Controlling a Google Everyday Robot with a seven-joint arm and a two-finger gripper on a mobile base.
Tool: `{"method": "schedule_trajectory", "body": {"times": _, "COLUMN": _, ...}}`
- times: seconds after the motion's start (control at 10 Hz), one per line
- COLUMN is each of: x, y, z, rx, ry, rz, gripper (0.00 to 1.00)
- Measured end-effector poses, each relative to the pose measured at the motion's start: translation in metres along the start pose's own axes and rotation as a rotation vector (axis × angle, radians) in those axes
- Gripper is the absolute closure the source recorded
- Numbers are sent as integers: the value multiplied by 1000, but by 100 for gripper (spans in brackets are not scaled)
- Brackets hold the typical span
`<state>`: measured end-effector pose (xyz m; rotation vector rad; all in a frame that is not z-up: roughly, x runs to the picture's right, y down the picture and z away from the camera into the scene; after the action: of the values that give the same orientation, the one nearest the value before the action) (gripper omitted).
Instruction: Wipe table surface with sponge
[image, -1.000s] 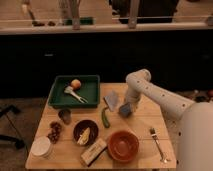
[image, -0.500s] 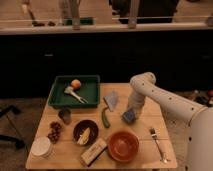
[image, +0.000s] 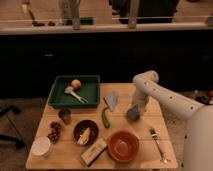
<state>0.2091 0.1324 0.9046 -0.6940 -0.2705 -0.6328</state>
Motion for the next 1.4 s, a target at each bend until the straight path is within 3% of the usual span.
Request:
{"method": "schedule_trajectory", "body": {"times": 0.3, "x": 14, "y": -27, "z": 3, "rx": 20, "ry": 4, "rz": 21, "gripper": 100}}
{"method": "schedule_trajectory", "body": {"times": 0.6, "x": 9, "y": -48, "z": -8, "rx": 62, "ry": 5, "rz": -2, "gripper": 100}}
{"method": "schedule_trajectory", "body": {"times": 0.8, "x": -10, "y": -63, "z": -14, "rx": 90, "ry": -24, "rz": -48, "gripper": 100}}
{"method": "schedule_trajectory", "body": {"times": 1.2, "x": -43, "y": -39, "z": -5, "rx": 84, "ry": -121, "rz": -123, "gripper": 100}}
{"method": "schedule_trajectory", "body": {"times": 1.4, "x": -53, "y": -20, "z": -7, "rx": 80, "ry": -138, "rz": -137, "gripper": 100}}
